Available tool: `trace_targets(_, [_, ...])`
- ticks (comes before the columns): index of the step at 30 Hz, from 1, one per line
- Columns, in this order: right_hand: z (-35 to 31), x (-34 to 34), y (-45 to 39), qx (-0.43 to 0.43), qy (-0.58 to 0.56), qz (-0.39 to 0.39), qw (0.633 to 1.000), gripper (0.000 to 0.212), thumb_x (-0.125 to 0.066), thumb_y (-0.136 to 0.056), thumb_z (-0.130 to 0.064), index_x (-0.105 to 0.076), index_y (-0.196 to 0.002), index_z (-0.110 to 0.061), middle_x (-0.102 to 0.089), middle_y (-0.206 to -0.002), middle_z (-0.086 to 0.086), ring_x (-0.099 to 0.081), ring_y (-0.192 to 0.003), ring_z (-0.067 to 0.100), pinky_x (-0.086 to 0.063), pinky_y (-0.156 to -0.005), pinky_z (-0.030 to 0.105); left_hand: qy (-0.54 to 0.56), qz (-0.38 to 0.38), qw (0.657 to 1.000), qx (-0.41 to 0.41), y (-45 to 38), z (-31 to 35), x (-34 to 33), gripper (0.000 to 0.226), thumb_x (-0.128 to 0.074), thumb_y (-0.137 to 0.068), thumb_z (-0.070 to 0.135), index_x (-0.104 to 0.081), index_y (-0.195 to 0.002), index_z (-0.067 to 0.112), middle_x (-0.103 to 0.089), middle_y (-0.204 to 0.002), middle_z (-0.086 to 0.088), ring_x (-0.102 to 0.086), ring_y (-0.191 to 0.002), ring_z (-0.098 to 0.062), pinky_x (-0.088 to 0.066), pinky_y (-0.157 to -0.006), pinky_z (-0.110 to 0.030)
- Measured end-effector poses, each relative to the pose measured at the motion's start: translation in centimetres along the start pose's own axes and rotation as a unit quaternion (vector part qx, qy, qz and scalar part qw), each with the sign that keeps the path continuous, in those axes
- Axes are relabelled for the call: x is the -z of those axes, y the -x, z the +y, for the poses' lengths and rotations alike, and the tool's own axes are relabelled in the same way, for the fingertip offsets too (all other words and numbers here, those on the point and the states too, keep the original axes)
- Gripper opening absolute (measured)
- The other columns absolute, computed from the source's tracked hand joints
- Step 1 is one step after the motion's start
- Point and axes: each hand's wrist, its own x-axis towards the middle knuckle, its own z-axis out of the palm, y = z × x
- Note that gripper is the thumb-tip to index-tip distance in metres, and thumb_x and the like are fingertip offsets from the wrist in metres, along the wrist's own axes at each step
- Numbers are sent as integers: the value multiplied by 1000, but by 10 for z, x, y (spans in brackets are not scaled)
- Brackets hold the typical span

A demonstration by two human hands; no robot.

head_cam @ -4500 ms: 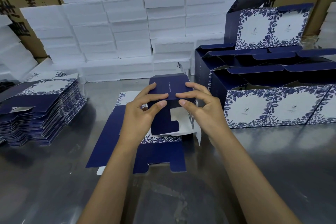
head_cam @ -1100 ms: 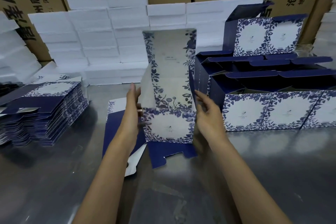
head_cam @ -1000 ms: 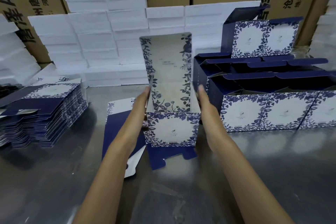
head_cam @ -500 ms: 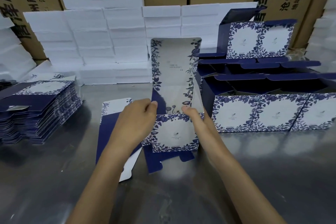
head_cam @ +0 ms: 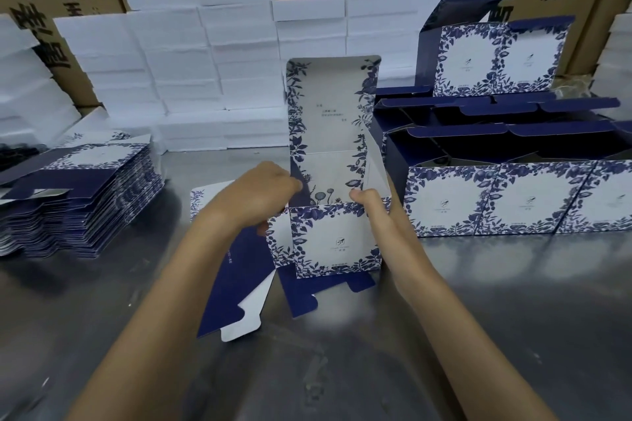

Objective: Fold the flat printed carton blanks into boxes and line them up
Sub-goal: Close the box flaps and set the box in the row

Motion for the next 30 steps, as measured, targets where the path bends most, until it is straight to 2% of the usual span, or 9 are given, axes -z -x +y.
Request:
trace_targets(4, [-1, 0, 0, 22, 8, 1, 1000, 67, -59, -71, -60, -44, -136, -63, -51, -145, -26, -47, -137, 8, -40, -114, 48, -29, -10, 999, 26, -11, 8, 13, 44, -50, -100, 37, -49, -67, 8, -49, -48, 0, -40, -35, -16, -40, -38, -22])
trace_targets(7, [0, 0, -2, 16, 11, 4, 1000, 66, -58, -70, -62, -46, -135, -61, -54, -142, -25, -50, -133, 6, -42, -112, 43, -40, 36, 999, -2, -14, 8, 4, 49, -45, -101, 24, -48, -56, 8, -42, -55, -3, -40, -46, -23, -38, -47, -24])
trace_targets(11, [0, 0, -2, -4, 12, 13, 1000, 64, -57, -68, -63, -51, -132, -57, -57, -139, -23, -51, -131, 8, -43, -110, 42, -60, -41, 997, 37, -21, 11, 15, 56, -48, -98, 16, -52, -42, 9, -43, -49, -2, -37, -42, -20, -42, -44, -24])
trace_targets(13, [0, 2, -2, -17, 16, 18, 1000, 64, -56, -67, -65, -54, -130, -54, -58, -138, -20, -52, -130, 10, -43, -110, 44, -35, -49, 996, 64, -26, 11, 22, 41, -48, -100, 26, -49, -61, 13, -42, -43, 1, -32, -37, -17, -44, -42, -23])
trace_targets(18, [-4, 3, 3, -35, 24, 3, 999, 64, -57, -65, -66, -54, -129, -56, -57, -138, -22, -50, -129, 7, -42, -109, 42, 27, 72, 997, -2, -29, -1, 5, 31, -42, -99, 19, -39, -70, 12, -39, -68, -11, -34, -50, -22, -36, -46, -23])
trace_targets(21, [-9, 8, 2, -43, 32, -21, 998, 67, -59, -64, -67, -53, -130, -58, -59, -134, -22, -54, -126, 7, -46, -102, 34, 61, 128, 990, -1, -28, -7, -3, 36, -49, -98, 23, -39, -65, 13, -43, -63, -12, -43, -41, -25, -37, -52, -25])
trace_targets(25, [-20, 26, -3, -29, 78, -83, 993, 70, -64, -68, -77, -55, -132, -53, -67, -125, -25, -62, -118, 0, -49, -104, 33, 225, 263, 937, -52, -16, -14, -22, 21, -65, -91, 25, -54, -76, 17, -63, -79, 3, -63, -77, -17, -50, -69, -25])
trace_targets(28, [-31, 36, -10, -42, 145, -122, 981, 94, -52, -61, -98, -54, -139, -46, -65, -132, -20, -59, -124, 5, -42, -113, 41, 441, 170, 878, -75, -8, -18, -38, 13, -68, -91, 20, -61, -84, 28, -68, -93, 6, -63, -90, -15, -51, -84, -31])
trace_targets(30, [-43, 40, -17, -95, 130, -154, 975, 99, -42, -57, -104, -61, -134, -43, -69, -129, -11, -68, -114, 15, -50, -106, 43, 485, 145, 859, -74, -7, -24, -42, 15, -68, -91, 22, -63, -85, 34, -71, -94, 8, -66, -88, -15, -52, -81, -36])
